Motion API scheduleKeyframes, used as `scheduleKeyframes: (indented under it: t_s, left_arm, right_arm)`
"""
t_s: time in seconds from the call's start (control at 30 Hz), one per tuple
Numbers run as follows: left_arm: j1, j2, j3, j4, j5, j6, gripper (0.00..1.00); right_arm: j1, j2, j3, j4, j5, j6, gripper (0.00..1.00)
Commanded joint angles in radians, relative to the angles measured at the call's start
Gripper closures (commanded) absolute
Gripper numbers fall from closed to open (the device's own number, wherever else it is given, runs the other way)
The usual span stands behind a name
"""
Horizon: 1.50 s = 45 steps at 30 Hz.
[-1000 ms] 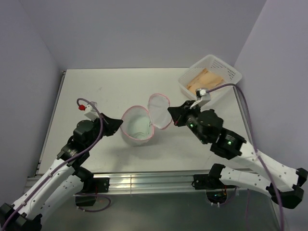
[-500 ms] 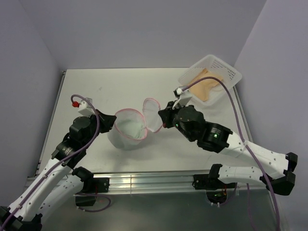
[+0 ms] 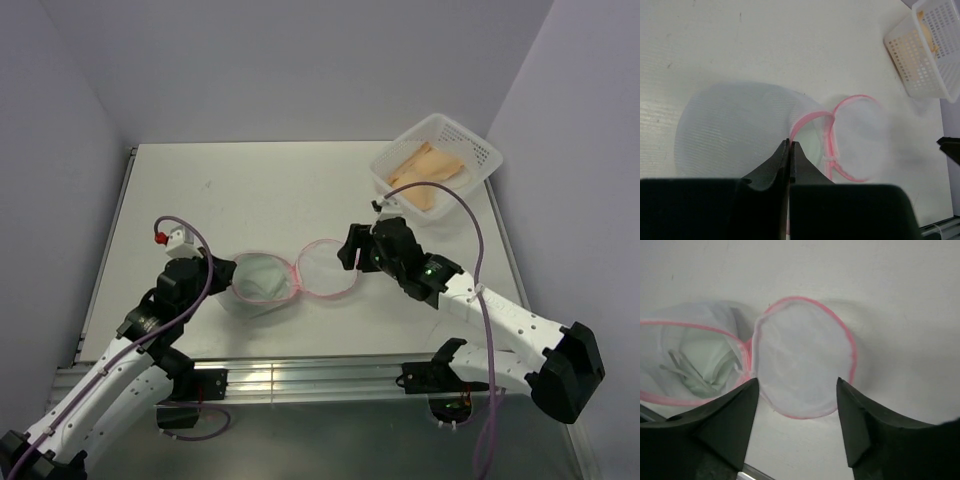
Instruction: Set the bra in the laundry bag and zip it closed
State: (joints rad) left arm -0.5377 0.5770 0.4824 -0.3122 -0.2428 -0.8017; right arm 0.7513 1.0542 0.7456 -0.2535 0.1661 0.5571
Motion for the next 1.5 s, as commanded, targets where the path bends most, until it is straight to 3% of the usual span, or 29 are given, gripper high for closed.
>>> scheduleKeyframes:
  t_s: [0.0, 0.1, 0.17, 0.2, 0.37, 0.47, 0.5, 0.6, 0.77, 1.13, 1.47]
  left_arm:
    - [0.002, -0.040, -0.028, 0.019, -0.033, -0.040, 0.92]
    - [0.004, -0.057, -0.024, 0.007, -0.046, -0.042, 0.80]
    - [0.002, -0.066, -0.010, -0.007, -0.055, -0.039, 0.73]
    - [0.004, -0.075, -0.004, -0.010, -0.056, -0.036, 0.65]
    - [0.002, -0.109, 0.074, -0.057, -0.044, 0.004, 0.48]
    - [0.002, -0.144, 0.148, -0.093, -0.010, 0.044, 0.37]
    - [0.002, -0.150, 0.168, -0.100, 0.000, 0.056, 0.35]
    - [0.002, -0.175, 0.251, -0.122, 0.039, 0.117, 0.32]
    - [0.002, -0.190, 0.300, -0.142, 0.105, 0.219, 0.31]
    - [0.004, -0.232, 0.242, -0.097, 0.106, 0.285, 0.32]
    - [0.012, -0.224, 0.240, -0.094, 0.112, 0.291, 0.32]
  right_arm:
    - [-0.095, -0.019, 0.067, 0.043, -0.066, -0.026, 0.27]
    - [-0.221, 0.010, 0.139, 0.056, -0.106, -0.062, 0.28]
    - [-0.282, 0.052, 0.204, 0.057, -0.015, -0.081, 0.30]
    - [-0.343, 0.106, 0.225, 0.059, 0.028, -0.086, 0.31]
    - [-0.533, 0.317, 0.372, 0.076, 0.107, -0.079, 0.47]
    - [-0.604, 0.496, 0.483, 0.063, 0.125, -0.072, 0.49]
    - [-0.618, 0.538, 0.523, 0.045, 0.130, -0.071, 0.48]
    - [-0.653, 0.702, 0.723, -0.024, 0.154, -0.071, 0.30]
    - [-0.681, 0.939, 0.928, -0.165, 0.177, -0.062, 0.15]
    - [-0.719, 1.152, 1.106, -0.276, 0.127, -0.017, 0.14]
    - [-0.783, 1.244, 1.195, -0.326, -0.045, 0.006, 0.16]
